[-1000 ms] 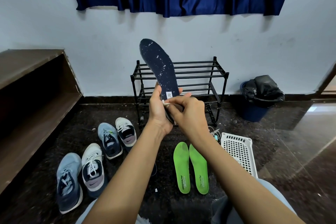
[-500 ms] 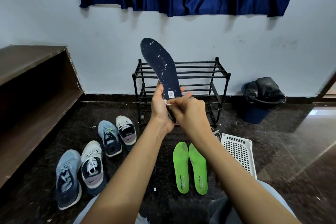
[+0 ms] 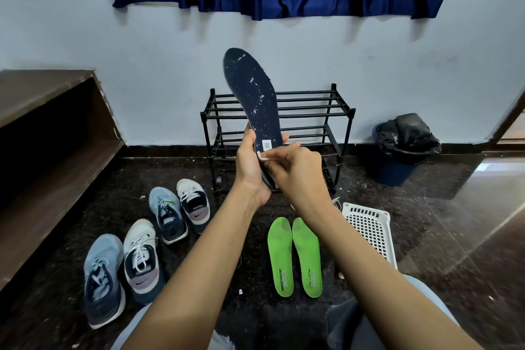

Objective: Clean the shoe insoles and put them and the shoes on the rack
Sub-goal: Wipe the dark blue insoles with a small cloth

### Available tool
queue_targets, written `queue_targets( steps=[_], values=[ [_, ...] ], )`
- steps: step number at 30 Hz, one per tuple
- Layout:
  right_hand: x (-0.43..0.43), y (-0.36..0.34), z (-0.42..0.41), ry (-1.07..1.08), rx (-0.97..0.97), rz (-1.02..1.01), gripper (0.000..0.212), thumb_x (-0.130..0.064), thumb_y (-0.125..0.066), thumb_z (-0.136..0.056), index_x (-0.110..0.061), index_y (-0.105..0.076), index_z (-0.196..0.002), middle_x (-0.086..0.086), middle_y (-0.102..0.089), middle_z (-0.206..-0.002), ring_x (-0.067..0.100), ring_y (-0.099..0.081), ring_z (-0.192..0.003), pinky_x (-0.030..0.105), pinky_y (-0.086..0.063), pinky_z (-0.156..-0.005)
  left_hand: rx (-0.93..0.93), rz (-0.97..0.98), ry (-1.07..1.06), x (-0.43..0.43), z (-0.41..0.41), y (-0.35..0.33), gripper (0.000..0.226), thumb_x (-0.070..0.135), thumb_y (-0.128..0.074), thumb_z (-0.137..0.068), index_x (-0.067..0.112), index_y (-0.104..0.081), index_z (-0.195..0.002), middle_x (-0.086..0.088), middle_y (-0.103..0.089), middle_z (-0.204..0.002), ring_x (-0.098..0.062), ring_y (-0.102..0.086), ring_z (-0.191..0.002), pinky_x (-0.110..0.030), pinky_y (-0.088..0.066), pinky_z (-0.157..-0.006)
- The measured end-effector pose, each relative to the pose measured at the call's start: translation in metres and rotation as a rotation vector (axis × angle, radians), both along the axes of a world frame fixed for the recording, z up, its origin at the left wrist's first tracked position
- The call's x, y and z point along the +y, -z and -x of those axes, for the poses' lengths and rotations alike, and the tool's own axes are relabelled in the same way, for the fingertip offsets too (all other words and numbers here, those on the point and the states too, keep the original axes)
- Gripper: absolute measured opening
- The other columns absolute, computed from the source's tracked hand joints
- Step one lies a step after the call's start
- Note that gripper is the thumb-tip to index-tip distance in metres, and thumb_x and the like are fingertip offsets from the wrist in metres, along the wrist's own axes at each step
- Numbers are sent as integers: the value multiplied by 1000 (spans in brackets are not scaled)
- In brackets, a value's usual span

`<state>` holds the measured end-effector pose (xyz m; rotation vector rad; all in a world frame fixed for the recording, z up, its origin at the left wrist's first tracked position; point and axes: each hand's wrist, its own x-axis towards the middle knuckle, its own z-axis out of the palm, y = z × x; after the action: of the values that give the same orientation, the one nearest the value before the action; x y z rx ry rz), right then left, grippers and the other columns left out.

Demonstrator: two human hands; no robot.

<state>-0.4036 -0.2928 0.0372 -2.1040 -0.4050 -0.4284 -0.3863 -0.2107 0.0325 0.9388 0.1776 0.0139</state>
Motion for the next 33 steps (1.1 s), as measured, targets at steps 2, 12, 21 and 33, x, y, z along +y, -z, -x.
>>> queue_targets(
  steps=[2,12,21,33],
  values=[
    [-3,4,-4,-4,56,187,16,-10,-66,-84,-18,-76,-94,13,-72,-94,27,-66,-92,33,-50,-85,-5,21,-10,5,-1,-1,51,48,-35,-100,7,-65,-95,-7,-69,-81,-26,-72,-79,-33,-55,-76],
    [0,-4,3,8,8,-81,16,-6,-70,-79,-14,-76,-91,5,-74,-87,5,-63,-80,-3,-34,-67,3,53,48,-2,3,0,62,50,-24,-101,4,-64,-89,-9,-73,-74,-20,-72,-74,-29,-55,-72],
    [-11,-5,6,-103,111,120,13,-9,-70,-80,-15,-77,-89,5,-73,-85,3,-60,-71,2,-36,-64,-34,106,-61,8,-2,0,50,40,-31,-102,3,-64,-94,-11,-67,-87,-29,-71,-85,-37,-58,-76],
    [-10,-2,5,-139,129,98,13,-10,-72,-80,-19,-76,-88,2,-71,-85,-2,-59,-66,1,-37,-59,-49,72,-64,15,-2,-1,49,40,-30,-102,4,-63,-98,-12,-68,-86,-34,-70,-86,-44,-53,-88]
  ],
)
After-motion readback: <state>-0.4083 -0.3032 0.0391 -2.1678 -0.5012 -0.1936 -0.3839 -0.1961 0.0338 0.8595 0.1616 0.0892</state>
